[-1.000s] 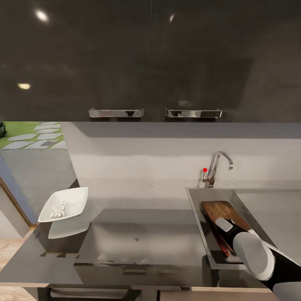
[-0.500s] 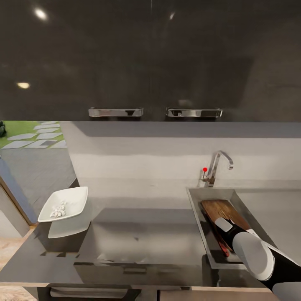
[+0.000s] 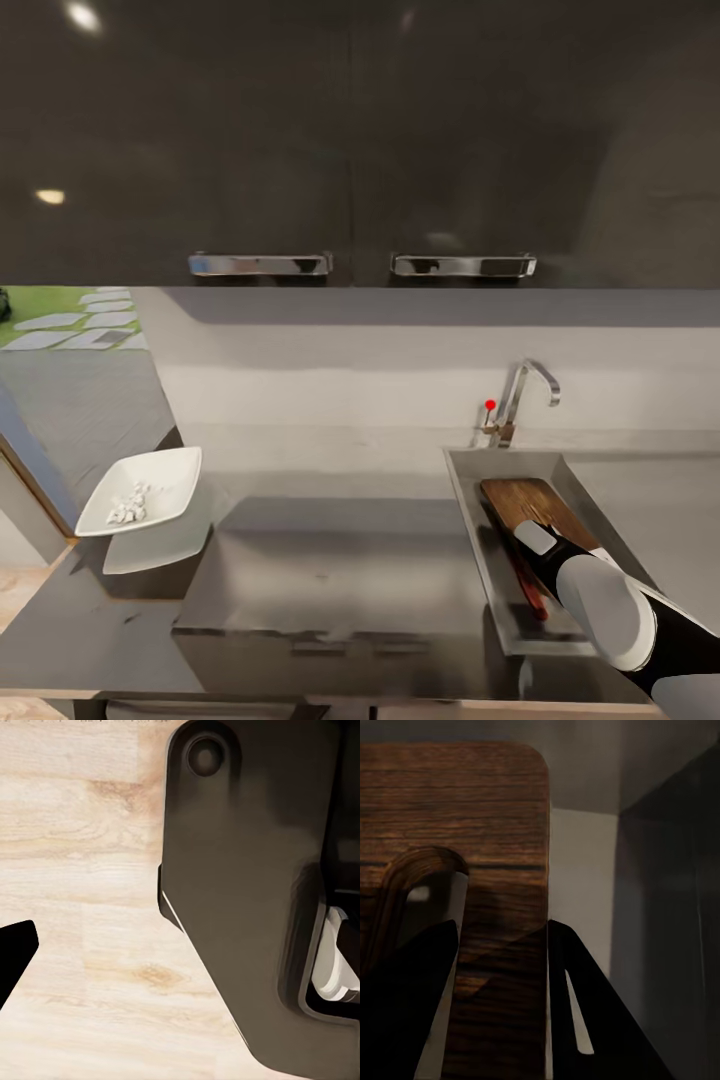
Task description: In the kitchen, take the Vidalia onion out of the sink, dice it on the chopping board with the paring knife, put the diced onion into the bowl on the countertop, then place both the paring knife and the chopping board into the sink.
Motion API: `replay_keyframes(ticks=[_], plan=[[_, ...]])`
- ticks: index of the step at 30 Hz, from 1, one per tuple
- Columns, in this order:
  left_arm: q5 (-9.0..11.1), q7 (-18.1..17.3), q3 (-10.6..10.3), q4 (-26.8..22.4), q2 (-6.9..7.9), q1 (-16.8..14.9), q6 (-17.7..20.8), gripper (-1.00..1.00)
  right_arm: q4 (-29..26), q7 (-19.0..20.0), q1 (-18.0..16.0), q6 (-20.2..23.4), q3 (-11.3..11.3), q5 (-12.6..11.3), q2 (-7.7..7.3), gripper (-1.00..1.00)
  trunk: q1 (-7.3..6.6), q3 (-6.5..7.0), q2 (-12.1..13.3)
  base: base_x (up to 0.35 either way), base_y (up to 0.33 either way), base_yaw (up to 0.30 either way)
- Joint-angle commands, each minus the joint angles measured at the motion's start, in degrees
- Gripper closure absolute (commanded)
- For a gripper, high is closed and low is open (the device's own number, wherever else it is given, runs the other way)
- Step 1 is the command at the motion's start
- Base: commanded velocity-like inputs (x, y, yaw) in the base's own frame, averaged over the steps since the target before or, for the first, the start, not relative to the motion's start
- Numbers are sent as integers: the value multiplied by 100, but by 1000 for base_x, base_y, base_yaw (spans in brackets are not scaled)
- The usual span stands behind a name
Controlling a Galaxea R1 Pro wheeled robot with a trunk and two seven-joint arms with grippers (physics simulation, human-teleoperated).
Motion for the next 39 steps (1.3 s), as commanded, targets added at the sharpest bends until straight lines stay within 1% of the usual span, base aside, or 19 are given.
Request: replay_keyframes(ticks=[1, 2, 3, 20, 22, 24, 25, 27, 28, 30, 31, 33, 36, 37, 39], plan=[[37, 35, -31, -9, 2, 1, -9, -100, -2, -8, -5, -22, 46, -56, -4, 100, 5, -12, -12, 90, -65, 0], [37, 35, -31, -9, 2, 1, -9, -100, -4, -8, -5, -24, 46, -56, -3, 100, 5, -13, -12, 88, -59, 0], [37, 35, -31, -9, 2, 1, -9, -100, -5, -8, -5, -26, 45, -55, -2, -100, 5, -14, -12, 86, -58, 0], [37, 35, -31, -9, 2, 1, -9, -100, -25, -33, -5, -26, 56, -55, 10, -100, 5, -14, -12, 77, -4, 0], [37, 35, -31, -9, 2, 1, -9, -100, -101, -35, -5, -1, 92, -49, 14, -100, 5, -14, -12, 54, 0, 0], [37, 35, -31, -9, 2, 1, -9, -100, -479, -40, -5, 80, 207, 23, 59, -100, 5, -14, -12, 25, 0, 0], [37, 35, -31, -9, 2, 1, -9, -100, -760, -41, -5, 203, 326, 98, 138, -100, 5, -14, -12, 13, 0, 0], [37, 35, -31, -9, 2, 1, -9, -100, -1422, -42, -5, 709, 677, 283, 373, -100, 5, -14, -12, 7, 0, 0], [37, 35, -31, -9, 1, 1, -9, -100, -1783, -39, -5, 1047, 839, 349, 500, -100, 5, -14, -12, 3, 0, 0], [37, 35, -31, -9, -1, 1, -9, -100, -2411, -35, -5, 1697, 1022, 419, 697, -100, 5, -14, -12, -62, 0, 0], [37, 35, -31, -9, -1, 1, -9, -100, -2891, -24, -5, 2220, 1121, 449, 817, -100, 5, -14, -12, -265, 0, 0], [37, 35, -31, -9, -1, 1, -9, -100, -3074, -11, -5, 2364, 1152, 456, 847, -100, 5, -14, -12, -293, 0, 0], [37, 35, -31, -9, 1, 1, -9, -100, -3247, 155, -5, 2506, 1176, 464, 866, -100, 5, -14, -12, -327, 0, 0], [37, 35, -31, -9, -2, 1, -9, -100, -3372, 440, -5, 2723, 1183, 474, 868, -100, 5, -14, -12, -340, 0, 0], [37, 35, -31, -9, 1, 1, -9, -100, -3527, 776, -5, 3066, 1186, 478, 868, -100, 5, -14, -12, -343, 0, 0]])
